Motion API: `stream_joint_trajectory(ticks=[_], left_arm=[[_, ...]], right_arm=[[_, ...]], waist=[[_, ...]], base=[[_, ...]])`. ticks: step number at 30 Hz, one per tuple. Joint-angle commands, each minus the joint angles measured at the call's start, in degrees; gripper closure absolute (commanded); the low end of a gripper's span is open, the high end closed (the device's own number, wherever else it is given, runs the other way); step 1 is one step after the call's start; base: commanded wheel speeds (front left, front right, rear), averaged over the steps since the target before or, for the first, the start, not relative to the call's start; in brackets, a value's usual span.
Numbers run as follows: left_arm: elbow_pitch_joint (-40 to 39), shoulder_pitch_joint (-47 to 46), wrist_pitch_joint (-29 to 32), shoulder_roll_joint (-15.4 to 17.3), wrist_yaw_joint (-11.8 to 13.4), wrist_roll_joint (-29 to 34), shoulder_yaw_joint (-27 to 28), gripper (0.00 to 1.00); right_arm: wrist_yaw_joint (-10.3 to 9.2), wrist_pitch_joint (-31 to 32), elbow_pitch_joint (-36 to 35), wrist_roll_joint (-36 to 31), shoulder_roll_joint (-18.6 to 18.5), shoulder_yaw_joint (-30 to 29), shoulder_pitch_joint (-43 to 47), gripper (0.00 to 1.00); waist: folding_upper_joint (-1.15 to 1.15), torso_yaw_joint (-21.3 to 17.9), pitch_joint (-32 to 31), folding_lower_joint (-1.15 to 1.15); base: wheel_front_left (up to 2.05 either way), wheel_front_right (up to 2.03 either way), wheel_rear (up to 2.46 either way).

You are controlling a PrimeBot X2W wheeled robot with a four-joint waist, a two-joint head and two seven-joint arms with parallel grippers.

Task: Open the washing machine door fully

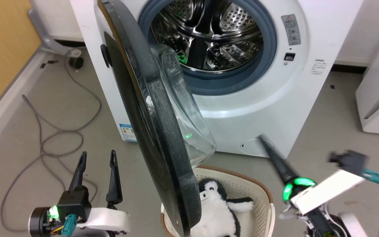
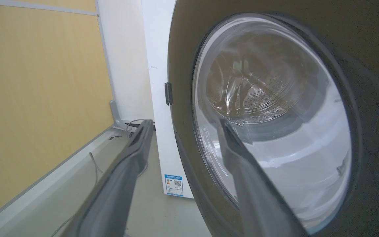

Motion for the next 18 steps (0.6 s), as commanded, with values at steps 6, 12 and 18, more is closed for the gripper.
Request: stream_joint_trajectory(ticks=[6,12,18], left_arm=[[0.1,1.3,-0.3,0.0,-0.3,0.6,0.3,0.00],[-0.4,2.1,-0.3,0.0,0.0,0.6,0.9,0.00],[-0.8,2.2,-0.3,0.0,0.1,0.5,1.3,0.00]], right_arm=[[0.07,-21.8,-0.9,-13.8,-4.1,0.7,0.7,1.00],[0.07,-26.2,-2.6,-37.4,-4.6,-8.2,1.3,1.00],[0.07,-26.2,-9.9,-62.9,-0.3,-14.8,4.5,1.00]], waist=[[0.00,-0.8,-1.1,0.01],[0.00,-1.8,-1.6,0.01],[0.00,-2.8,-1.3,0.01]], base=[[0.00,0.00,0.00],[0.00,0.00,0.00],[0.00,0.00,0.00]])
